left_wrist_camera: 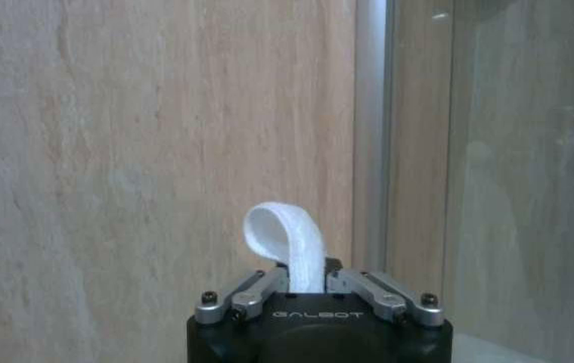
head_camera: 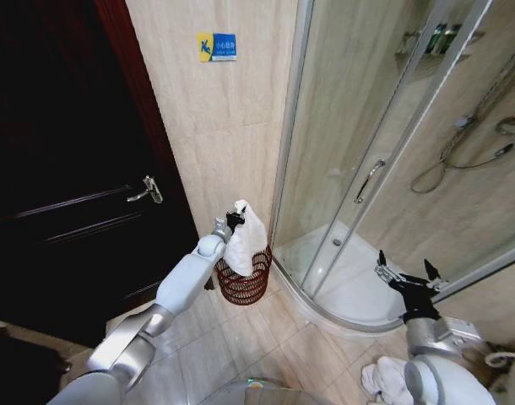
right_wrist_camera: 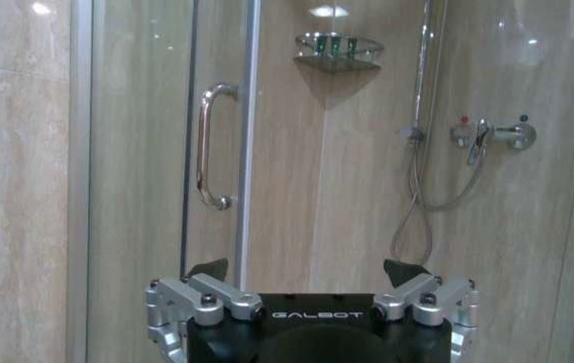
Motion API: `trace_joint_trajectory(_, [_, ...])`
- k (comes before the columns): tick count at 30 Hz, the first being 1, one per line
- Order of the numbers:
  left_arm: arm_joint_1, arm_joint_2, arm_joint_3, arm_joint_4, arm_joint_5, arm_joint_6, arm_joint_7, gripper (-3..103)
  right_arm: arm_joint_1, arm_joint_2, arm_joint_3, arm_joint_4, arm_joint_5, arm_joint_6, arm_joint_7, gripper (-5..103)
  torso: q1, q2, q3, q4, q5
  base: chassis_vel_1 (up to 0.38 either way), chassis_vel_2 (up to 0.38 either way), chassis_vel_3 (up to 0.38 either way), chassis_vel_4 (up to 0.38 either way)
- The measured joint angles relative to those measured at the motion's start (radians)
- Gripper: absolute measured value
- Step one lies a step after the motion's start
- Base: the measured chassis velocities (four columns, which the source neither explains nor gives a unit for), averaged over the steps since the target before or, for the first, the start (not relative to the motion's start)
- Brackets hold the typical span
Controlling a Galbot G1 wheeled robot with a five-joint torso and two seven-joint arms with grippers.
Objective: Discard the used towel into the hamper.
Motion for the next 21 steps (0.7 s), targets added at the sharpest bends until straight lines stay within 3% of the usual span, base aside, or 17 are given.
trace_joint_trajectory(4, [-0.002, 0.005, 0.002, -0.005, 0.001, 0.011, -0.010, 32, 0.000, 0.000, 0.004, 0.001, 0.004, 0.002, 0.000, 100, 0.000, 0.000, 0.000, 0.0000, 0.0000, 0.000, 0.000, 0.000, 0.000])
trace_joint_trajectory(7, [0.001, 0.009, 0.002, -0.011, 0.001, 0.013, -0.012, 38, 0.000, 0.001, 0.004, 0.001, 0.004, 0.002, 0.000, 100, 0.000, 0.000, 0.000, 0.0000, 0.0000, 0.000, 0.000, 0.000, 0.000])
trace_joint_trajectory(13, [0.007, 0.025, 0.002, -0.028, -0.001, 0.017, -0.012, 66, 0.003, 0.009, -0.003, 0.001, 0.002, 0.004, -0.001, 100, 0.000, 0.000, 0.000, 0.0001, -0.0002, 0.000, 0.000, 0.000, 0.000])
trace_joint_trajectory(14, [0.007, 0.025, 0.002, -0.028, -0.001, 0.017, -0.012, 66, 0.003, 0.009, -0.003, 0.001, 0.002, 0.004, -0.001, 100, 0.000, 0.000, 0.000, 0.0001, -0.0002, 0.000, 0.000, 0.000, 0.000])
trace_joint_trajectory(16, [0.008, 0.030, 0.003, -0.036, -0.002, 0.020, -0.012, 77, 0.002, 0.012, -0.003, 0.001, 0.002, 0.006, -0.002, 100, 0.000, 0.000, 0.000, 0.0001, -0.0001, 0.000, 0.000, 0.000, 0.000])
trace_joint_trajectory(18, [0.009, 0.031, 0.003, -0.040, -0.002, 0.021, -0.013, 77, 0.001, 0.014, -0.002, 0.001, 0.002, 0.007, -0.002, 100, 0.000, 0.000, 0.000, 0.0001, -0.0001, 0.000, 0.000, 0.000, 0.000])
trace_joint_trajectory(21, [0.014, 0.032, 0.003, -0.048, -0.002, 0.022, -0.013, 93, -0.006, 0.020, 0.003, 0.001, 0.001, 0.014, -0.005, 100, 0.000, 0.000, 0.000, 0.0000, -0.0001, 0.000, 0.000, 0.000, 0.000])
